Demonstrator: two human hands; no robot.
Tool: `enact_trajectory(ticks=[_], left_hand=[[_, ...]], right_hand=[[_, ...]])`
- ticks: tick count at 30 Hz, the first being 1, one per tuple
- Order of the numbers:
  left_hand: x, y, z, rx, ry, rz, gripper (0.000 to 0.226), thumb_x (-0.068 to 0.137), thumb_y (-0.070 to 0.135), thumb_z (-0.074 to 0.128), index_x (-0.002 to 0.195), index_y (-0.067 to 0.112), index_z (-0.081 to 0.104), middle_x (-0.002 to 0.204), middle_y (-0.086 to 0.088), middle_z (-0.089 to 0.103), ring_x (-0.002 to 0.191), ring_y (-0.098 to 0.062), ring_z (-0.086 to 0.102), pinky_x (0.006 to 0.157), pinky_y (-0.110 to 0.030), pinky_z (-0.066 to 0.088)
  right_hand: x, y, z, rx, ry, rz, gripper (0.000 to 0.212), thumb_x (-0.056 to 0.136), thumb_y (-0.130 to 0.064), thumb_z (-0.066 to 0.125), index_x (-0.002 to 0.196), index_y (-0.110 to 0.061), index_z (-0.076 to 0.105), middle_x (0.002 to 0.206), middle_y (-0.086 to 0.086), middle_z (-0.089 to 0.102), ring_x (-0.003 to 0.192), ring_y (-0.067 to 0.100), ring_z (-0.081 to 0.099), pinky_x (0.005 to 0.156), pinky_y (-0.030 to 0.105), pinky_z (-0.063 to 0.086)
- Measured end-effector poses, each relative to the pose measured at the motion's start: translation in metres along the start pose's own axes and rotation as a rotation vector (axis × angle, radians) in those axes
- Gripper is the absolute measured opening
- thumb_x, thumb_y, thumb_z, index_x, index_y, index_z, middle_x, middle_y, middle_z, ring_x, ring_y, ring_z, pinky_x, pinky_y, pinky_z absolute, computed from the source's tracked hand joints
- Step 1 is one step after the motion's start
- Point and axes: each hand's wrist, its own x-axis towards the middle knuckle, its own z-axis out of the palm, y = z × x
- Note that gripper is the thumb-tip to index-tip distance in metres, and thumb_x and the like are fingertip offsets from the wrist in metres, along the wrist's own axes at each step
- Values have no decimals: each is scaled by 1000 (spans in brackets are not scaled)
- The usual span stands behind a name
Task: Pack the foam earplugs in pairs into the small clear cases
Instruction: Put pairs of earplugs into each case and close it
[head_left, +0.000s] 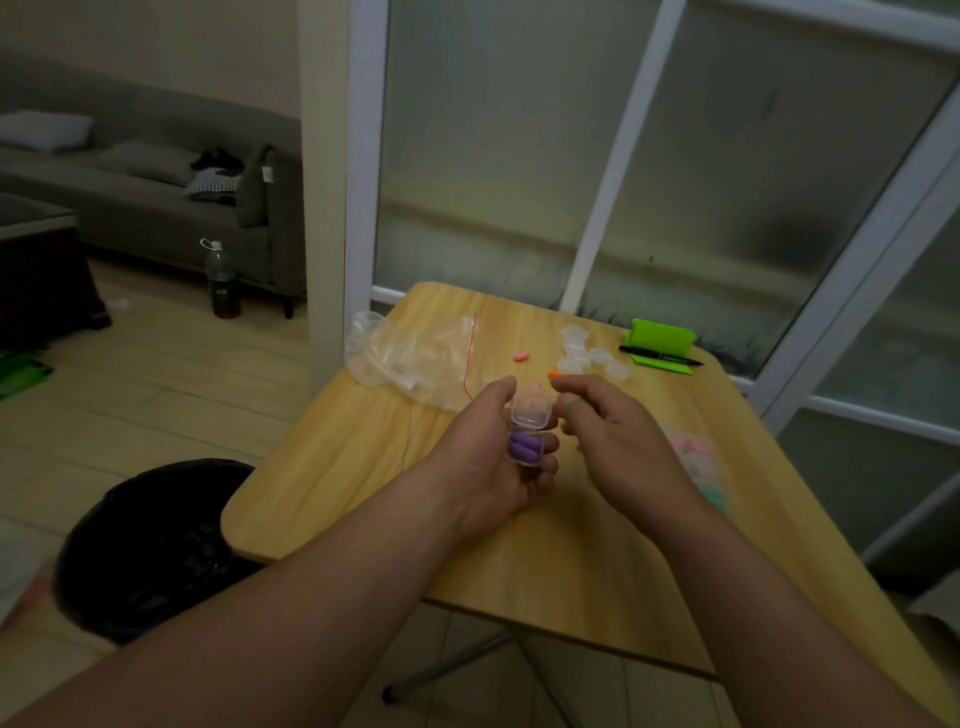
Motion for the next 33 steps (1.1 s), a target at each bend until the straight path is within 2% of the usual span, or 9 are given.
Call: enact_trajectory(ticks=[4, 7, 12, 16, 19, 22, 25, 30, 33], left_hand=[[1, 0, -1, -24, 19, 0, 58, 104, 64, 35, 108, 12, 60, 72, -3, 47, 59, -16, 48, 61, -29, 41], [3, 1, -3, -52, 51, 12, 70, 103, 66, 36, 126, 6, 64, 78, -7, 55, 68, -19, 54, 67, -30, 46], [3, 9, -9, -76, 69, 38, 78, 102, 66, 39, 142, 1, 57, 128, -18, 67, 104, -28, 66, 92, -39, 54], [5, 4, -7, -93, 74, 38, 76, 99, 60, 50, 145, -1, 51, 147, -25, 56, 126, -35, 56, 119, -47, 37], [1, 1, -4, -72, 28, 38, 66, 102, 43, 46, 148, -3, 48, 126, -25, 58, 115, -33, 49, 111, -44, 42], [-5, -1, -5, 41, -51, 55, 52, 100, 23, 44, 144, -3, 52, 113, -22, 65, 105, -30, 55, 87, -37, 52], [-8, -5, -4, 140, -77, 79, 38, 102, 8, 46, 136, 3, 64, 124, -27, 70, 104, -30, 65, 81, -34, 57], [-7, -7, -9, 165, -34, 124, 31, 104, 5, 51, 132, 2, 64, 128, -27, 69, 104, -32, 72, 76, -34, 63], [-9, -8, -7, 129, -1, 141, 30, 103, 0, 53, 133, -1, 58, 122, -31, 70, 109, -39, 73, 73, -36, 65]], right_hand=[[-8, -12, 0, -32, -56, -100, 30, 110, -35, 47, 131, -34, 68, 121, -18, 68, 109, -7, 59, 86, 19, 46], [-16, -16, 1, -68, -46, -175, 24, 108, -36, 52, 122, -36, 71, 115, -21, 66, 106, -8, 58, 84, 18, 46], [-28, -13, 6, -262, -104, -291, 19, 100, -41, 66, 118, -38, 69, 114, -21, 63, 110, -2, 55, 90, 21, 46], [-32, -12, 8, -298, -135, -291, 23, 95, -35, 73, 114, -40, 60, 110, -20, 62, 101, -5, 57, 78, 13, 46], [-32, -9, 6, -268, -121, -253, 24, 96, -36, 73, 110, -39, 54, 107, -19, 62, 96, -4, 60, 74, 17, 52], [-33, -7, 2, -213, -102, -223, 32, 96, -37, 74, 117, -39, 51, 115, -19, 64, 98, -3, 64, 79, 25, 59], [-34, -4, 0, -211, -107, -210, 54, 94, -30, 77, 139, -38, 47, 131, -17, 61, 108, -1, 66, 90, 31, 61], [-39, -3, -3, -290, -80, -231, 66, 94, -37, 74, 152, -36, 43, 141, -19, 54, 117, -8, 51, 87, 4, 44], [-42, -1, -7, -335, -43, -220, 64, 95, -44, 72, 151, -35, 43, 145, -17, 52, 130, 1, 46, 99, 14, 40]])
